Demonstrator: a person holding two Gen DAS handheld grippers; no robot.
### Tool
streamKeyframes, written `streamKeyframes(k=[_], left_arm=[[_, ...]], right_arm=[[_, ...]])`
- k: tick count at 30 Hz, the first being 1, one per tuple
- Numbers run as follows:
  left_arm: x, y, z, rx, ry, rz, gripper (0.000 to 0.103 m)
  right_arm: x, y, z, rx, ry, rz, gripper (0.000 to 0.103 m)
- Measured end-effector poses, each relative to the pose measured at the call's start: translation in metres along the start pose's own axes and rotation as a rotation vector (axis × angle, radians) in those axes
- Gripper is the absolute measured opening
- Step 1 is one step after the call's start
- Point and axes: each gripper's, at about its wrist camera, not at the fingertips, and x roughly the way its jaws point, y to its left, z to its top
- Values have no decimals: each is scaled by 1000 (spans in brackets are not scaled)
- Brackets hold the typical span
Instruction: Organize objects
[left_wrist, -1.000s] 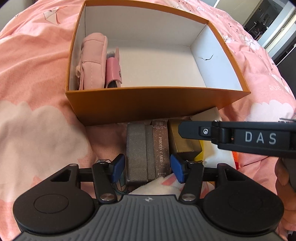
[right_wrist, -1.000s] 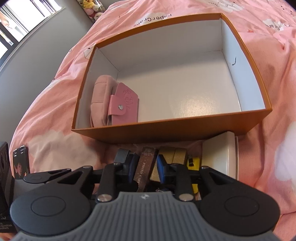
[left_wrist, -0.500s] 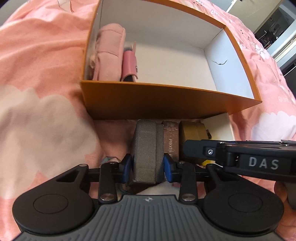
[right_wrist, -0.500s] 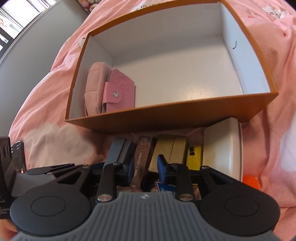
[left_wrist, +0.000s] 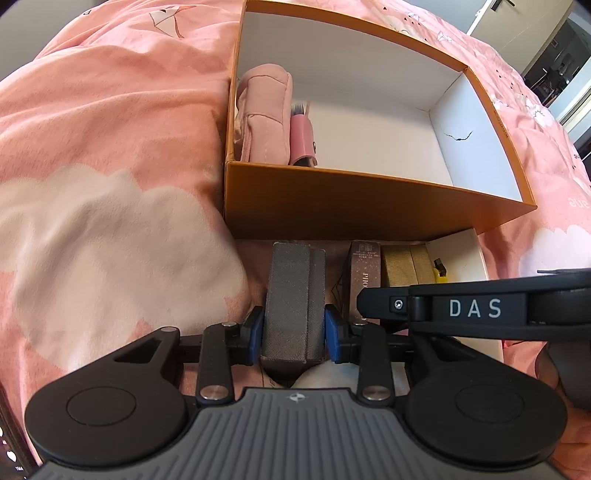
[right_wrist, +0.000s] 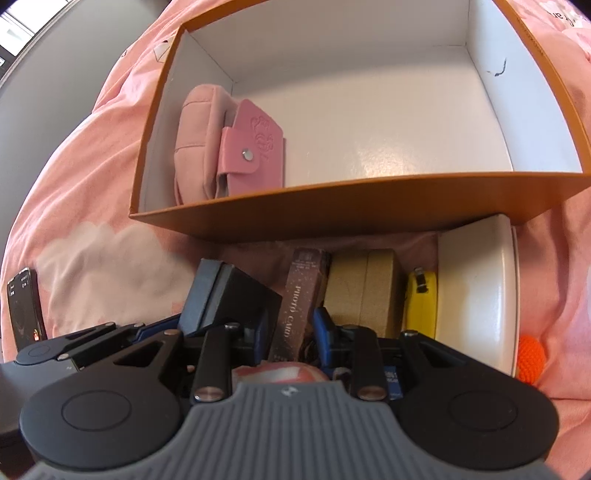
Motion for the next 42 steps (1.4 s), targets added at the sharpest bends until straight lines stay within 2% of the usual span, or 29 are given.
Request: streamKeyframes(k=[4, 10, 12, 14, 18, 21, 25, 29, 36, 42], left_arm=[[-1, 4, -1, -4, 5, -11, 38], [-1, 7, -4, -15, 4, -18, 37], [-1, 7, -4, -15, 3, -19, 37], [-1, 7, -4, -15, 4, -19, 37], [-2, 8, -3, -12, 5, -19, 37], [-3, 7, 0, -8, 7, -16, 37], [-3, 5, 3, 3, 12, -9, 38], [-4, 5, 7, 12, 18, -2, 37], [-6, 10, 13, 3, 9, -7, 37], [-18, 7, 13, 7, -31, -28, 37]], right_arm=[[5, 1, 1, 32, 32, 12, 30], [18, 1, 2, 77, 68, -51, 31], [21, 4, 3, 77, 71, -60, 34], [25, 9, 5, 65, 67, -67, 44], [34, 19, 7, 32, 62, -102, 48], [39, 25, 8, 5, 64, -120, 46], [42, 30, 8, -20, 49, -150, 37], [43, 30, 7, -24, 53, -149, 34], [32, 21, 7, -2, 39, -108, 28], [2, 13, -1, -38, -25, -59, 25]])
